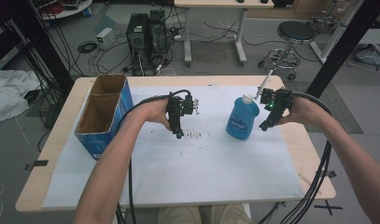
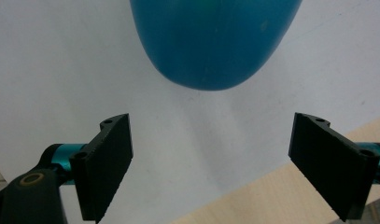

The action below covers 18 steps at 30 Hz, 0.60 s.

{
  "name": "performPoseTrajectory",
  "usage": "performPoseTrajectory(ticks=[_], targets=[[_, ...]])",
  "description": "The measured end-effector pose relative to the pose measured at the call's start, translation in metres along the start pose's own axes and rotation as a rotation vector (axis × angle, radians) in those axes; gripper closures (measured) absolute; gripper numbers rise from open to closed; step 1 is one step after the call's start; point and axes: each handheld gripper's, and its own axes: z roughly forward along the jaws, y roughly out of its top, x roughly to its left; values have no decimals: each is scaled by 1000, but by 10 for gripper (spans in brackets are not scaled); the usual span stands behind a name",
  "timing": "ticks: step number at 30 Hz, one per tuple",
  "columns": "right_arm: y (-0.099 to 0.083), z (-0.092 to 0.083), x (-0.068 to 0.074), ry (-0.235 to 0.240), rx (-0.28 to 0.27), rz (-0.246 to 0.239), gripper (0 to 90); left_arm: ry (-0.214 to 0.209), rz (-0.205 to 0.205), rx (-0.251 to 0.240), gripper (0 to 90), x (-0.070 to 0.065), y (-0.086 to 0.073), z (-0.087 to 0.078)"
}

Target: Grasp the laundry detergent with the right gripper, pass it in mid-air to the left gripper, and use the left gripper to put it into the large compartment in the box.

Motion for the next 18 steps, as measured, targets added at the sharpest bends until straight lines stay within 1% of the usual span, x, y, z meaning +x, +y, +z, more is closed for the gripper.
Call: performPoseTrajectory(ticks=[1,5,8,11,13,18], targets=[[0,0,1,5,-6,18,129,2,-4,1,136,0,0,0],[-1,4,3,8,-52,65,130,4,-8,-3,136,0,-1,0],[-1,8,6,5,-71,81,129,4,-6,-1,136,-1,-1,0],[-2,13,8,2,-111,96,129,5,-6,-1,136,-1,0,0],[-2,15,10,4,-131,116,129,4,-9,-3,136,-1,0,0],[0,20,13,-21,-188,136,130,6,-7,1,136,-1,1,0]])
